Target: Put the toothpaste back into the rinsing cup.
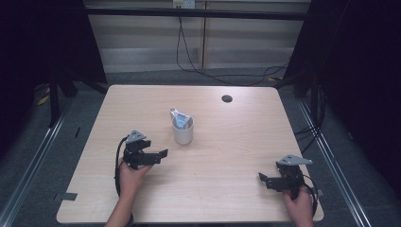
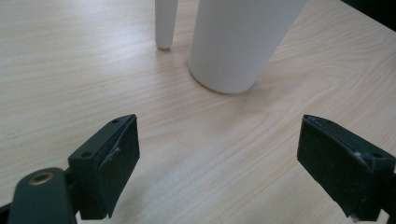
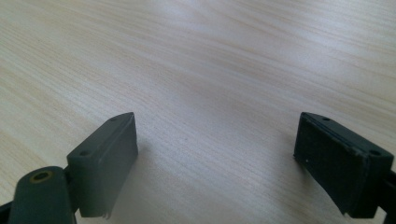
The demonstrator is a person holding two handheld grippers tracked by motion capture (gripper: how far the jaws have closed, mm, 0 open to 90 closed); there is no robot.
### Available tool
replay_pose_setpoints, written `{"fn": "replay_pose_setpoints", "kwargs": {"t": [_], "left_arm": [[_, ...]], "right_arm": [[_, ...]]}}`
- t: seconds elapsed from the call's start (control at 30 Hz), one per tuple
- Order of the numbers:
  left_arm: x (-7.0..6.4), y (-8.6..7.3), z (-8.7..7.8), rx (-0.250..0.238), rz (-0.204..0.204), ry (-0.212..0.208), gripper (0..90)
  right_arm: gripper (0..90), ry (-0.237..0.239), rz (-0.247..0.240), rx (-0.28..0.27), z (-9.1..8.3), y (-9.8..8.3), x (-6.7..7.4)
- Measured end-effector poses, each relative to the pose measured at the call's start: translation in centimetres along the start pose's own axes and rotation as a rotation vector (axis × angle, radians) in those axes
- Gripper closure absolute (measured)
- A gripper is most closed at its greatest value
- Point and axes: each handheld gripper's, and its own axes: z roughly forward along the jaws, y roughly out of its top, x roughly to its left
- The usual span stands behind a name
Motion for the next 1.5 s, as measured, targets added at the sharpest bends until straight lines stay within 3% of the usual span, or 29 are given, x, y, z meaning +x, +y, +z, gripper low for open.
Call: {"fn": "replay_pose_setpoints", "kwargs": {"t": [0.4,0.87,1.5], "left_arm": [[0.9,-1.9,-0.6,0.034,-0.004,0.027,13.1],[1.7,-3.3,-1.6,0.078,0.022,0.069,12.5],[0.8,-3.6,-1.5,0.153,0.138,0.116,8.8]], "right_arm": [[12.9,0.000,0.000,0.000,0.0,0.0,0.0],[12.9,0.000,0.000,0.000,0.0,0.0,0.0],[12.9,0.001,0.000,0.000,0.0,0.0,0.0]]}}
